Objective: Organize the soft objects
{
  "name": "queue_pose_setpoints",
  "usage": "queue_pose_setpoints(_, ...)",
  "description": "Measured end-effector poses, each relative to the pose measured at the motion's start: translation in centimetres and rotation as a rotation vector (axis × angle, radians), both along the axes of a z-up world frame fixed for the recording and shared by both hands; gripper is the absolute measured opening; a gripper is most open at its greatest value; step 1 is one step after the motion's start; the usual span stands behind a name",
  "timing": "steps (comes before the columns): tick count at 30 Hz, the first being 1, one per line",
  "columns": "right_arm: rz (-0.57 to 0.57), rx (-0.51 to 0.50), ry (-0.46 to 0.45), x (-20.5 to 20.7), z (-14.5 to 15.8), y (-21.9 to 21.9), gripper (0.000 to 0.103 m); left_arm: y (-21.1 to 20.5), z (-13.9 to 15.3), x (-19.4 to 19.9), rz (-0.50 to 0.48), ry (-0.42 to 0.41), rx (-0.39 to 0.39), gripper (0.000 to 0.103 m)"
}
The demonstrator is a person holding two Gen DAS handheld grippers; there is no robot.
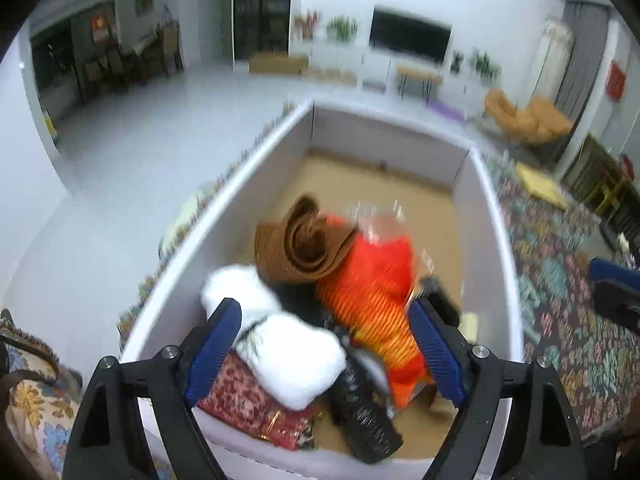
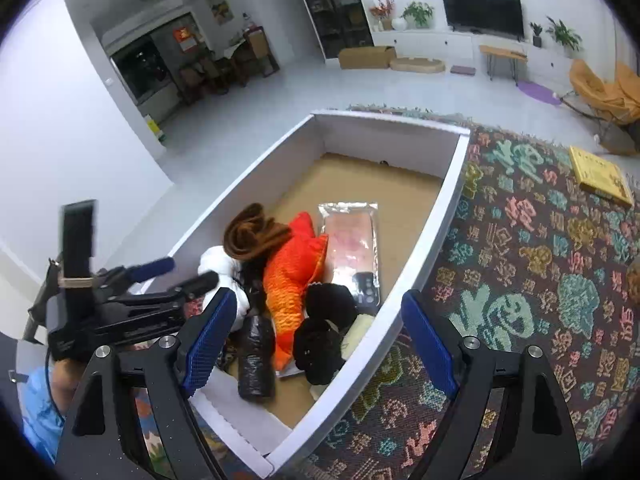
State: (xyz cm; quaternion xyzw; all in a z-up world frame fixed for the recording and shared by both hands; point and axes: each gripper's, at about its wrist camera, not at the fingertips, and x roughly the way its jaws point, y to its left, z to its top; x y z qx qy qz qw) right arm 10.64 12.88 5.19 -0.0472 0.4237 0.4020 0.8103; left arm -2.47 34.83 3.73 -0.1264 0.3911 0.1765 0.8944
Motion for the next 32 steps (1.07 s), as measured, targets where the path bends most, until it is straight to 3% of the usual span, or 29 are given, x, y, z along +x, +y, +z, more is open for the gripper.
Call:
queue_pose_setpoints(1, -0.001, -0.003, -0.003, -0.2, 0.1, 0.0, 0.087, -0.6, 0.8, -0.6, 0.005, -0.037, 0.028, 0.087)
queue_pose_setpoints(3, -0.018, -0.015, 0.005, -0.2, 0.2, 0.0, 0.087, -1.5, 2.7, -0.3, 0.028, -0.106, 0.102, 0.103)
queue_pose_setpoints(6, -0.058, -0.039, -0.009, -0.3, 0.4, -0.2, 0.089, -3.3, 4.3, -1.9, 0.093, -0.179, 0.179, 0.103)
queue_pose_setpoints(12, -0.095, -0.058, -0.051, -0.8, 1.4, -0.4, 0.09, -4.5, 3.8, -1.8, -0.03, -0.194, -0.019, 0.103)
queue_pose_setpoints(23, -0.085, -0.102, -0.084, -1.6, 1.3, 0.3, 0.09, -4.9, 3.7, -2.1, 0.078, -0.191, 0.134, 0.103)
queue_pose_setpoints(32, -0.068, -0.124, -0.099, -2.0, 0.9, 0.9, 0.09, -3.9, 2.6, -3.2, 0.15, -0.15, 0.132, 0.103)
